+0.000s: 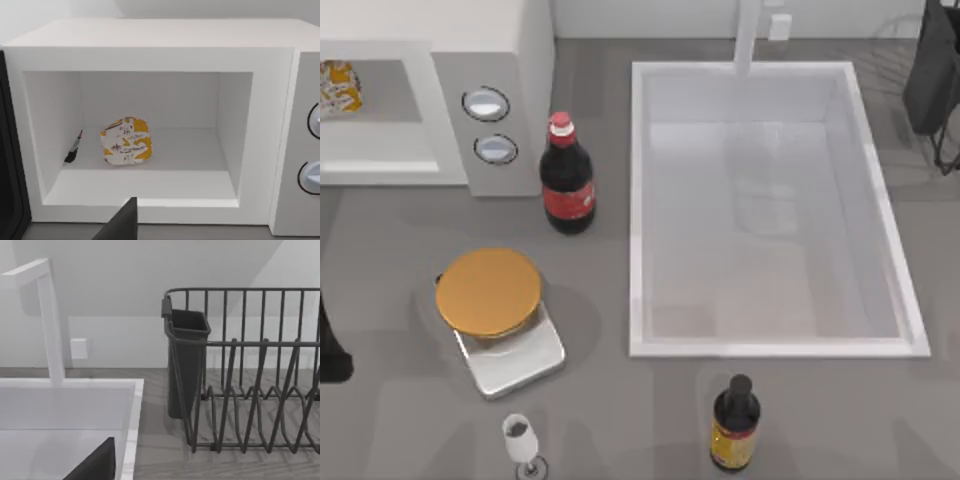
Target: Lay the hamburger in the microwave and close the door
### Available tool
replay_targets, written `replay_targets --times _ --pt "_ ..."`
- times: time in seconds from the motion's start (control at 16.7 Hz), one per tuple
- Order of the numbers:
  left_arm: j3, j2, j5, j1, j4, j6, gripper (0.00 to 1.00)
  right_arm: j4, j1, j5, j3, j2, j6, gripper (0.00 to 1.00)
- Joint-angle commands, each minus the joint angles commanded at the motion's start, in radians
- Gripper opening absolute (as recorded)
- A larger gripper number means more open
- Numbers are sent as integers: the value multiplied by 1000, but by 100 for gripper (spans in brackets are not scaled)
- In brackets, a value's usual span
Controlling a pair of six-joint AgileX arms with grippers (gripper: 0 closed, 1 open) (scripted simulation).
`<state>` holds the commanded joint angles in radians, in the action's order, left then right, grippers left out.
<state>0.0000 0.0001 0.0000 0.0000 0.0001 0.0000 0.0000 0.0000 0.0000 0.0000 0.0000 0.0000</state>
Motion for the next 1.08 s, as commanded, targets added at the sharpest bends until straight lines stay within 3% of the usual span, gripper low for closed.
replay_targets --times 0.54,1.08 --pt "0 0 0 0 0 0 2 0 0 0 0 0 0 100" --pt "0 0 0 0 0 0 0 0 0 0 0 0 0 100"
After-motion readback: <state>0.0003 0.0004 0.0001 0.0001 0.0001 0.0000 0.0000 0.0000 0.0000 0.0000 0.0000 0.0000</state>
